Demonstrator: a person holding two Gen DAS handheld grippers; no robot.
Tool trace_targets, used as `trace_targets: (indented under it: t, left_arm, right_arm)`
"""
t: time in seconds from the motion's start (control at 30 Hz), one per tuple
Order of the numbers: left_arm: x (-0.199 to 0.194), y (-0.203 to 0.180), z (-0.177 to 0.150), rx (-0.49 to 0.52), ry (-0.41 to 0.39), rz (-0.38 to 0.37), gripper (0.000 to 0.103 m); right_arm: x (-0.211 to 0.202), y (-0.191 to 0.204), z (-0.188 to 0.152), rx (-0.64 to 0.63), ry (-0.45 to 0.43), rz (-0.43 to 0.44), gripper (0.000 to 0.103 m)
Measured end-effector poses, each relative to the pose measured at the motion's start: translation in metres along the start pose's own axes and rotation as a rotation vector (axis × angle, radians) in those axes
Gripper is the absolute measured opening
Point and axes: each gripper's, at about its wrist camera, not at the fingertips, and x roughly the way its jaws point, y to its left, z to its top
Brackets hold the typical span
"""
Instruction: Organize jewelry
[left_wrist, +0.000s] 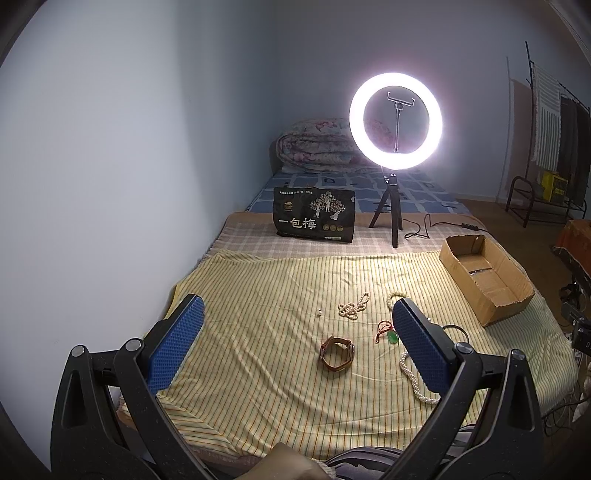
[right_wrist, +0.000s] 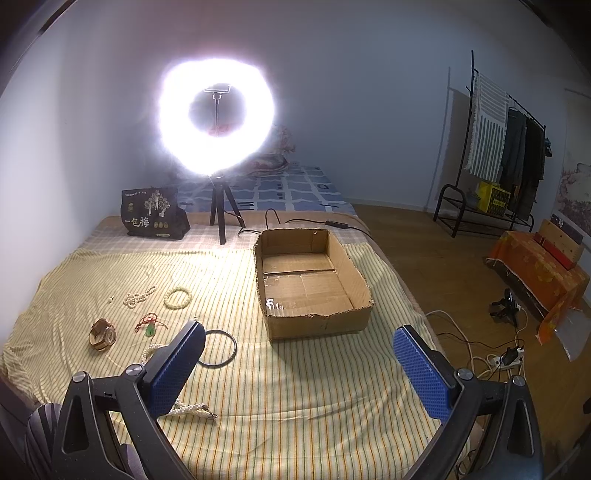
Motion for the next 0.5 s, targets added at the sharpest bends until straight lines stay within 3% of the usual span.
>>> trace_targets:
  t: [0.5]
  left_arm:
    - [-0.0025,0.0002,0.0022,0.002,-0.006,0.001,0.103]
  right_arm:
    - [0.0025,0.0018,-0.0027,-0.005,0.008,0.012,0.103]
